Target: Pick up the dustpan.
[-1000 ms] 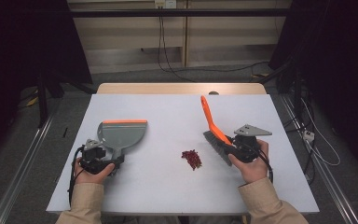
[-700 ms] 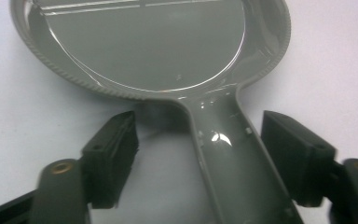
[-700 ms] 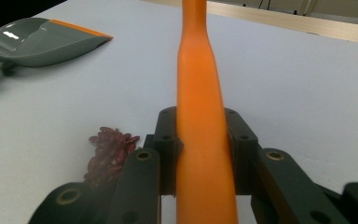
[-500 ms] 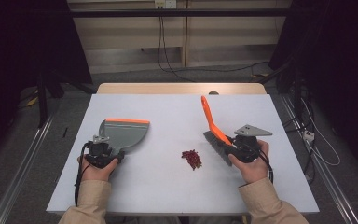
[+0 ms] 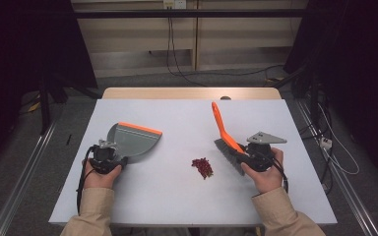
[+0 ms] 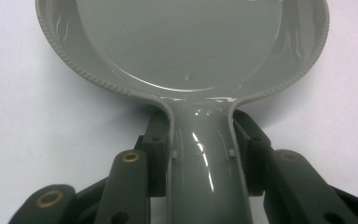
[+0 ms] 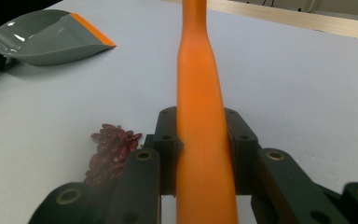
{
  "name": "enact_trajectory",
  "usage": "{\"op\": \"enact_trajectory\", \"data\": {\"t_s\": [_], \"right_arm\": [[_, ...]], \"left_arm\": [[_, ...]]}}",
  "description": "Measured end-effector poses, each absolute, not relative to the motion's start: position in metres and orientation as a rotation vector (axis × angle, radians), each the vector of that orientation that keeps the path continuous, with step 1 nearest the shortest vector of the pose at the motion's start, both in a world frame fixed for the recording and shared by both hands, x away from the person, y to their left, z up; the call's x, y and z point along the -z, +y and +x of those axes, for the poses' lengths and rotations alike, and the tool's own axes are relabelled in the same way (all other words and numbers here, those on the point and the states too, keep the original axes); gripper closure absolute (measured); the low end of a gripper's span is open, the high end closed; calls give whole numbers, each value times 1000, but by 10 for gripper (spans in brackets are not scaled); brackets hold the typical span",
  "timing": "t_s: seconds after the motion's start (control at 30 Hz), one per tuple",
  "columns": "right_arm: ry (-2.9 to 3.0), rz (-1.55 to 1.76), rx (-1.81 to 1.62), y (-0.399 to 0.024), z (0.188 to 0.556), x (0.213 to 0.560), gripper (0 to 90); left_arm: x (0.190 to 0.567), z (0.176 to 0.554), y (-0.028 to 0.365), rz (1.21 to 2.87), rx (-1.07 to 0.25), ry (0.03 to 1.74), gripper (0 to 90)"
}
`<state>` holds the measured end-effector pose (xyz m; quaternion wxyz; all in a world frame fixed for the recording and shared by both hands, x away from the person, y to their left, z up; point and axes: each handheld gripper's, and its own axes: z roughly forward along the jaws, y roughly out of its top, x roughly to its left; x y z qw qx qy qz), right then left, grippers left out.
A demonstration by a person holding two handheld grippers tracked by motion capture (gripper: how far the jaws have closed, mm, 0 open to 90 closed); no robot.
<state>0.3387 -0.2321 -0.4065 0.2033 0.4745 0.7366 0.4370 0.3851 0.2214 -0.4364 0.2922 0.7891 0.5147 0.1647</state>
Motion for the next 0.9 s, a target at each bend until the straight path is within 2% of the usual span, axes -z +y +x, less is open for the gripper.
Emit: {"op": "enact_trajectory", "data": {"t_s": [0.27, 0.57, 0.9], "right_arm": [[2048, 1327, -1223, -234, 340, 407, 712], [2048, 1324, -1225, -233, 340, 407, 713], [2048, 1332, -1222, -233, 341, 408, 713]], "left_arm": [[422, 376, 234, 2076, -390, 1294, 634], [407, 359, 235, 2122, -308, 1143, 634], [407, 347, 229, 2202, -232, 950, 633]]}}
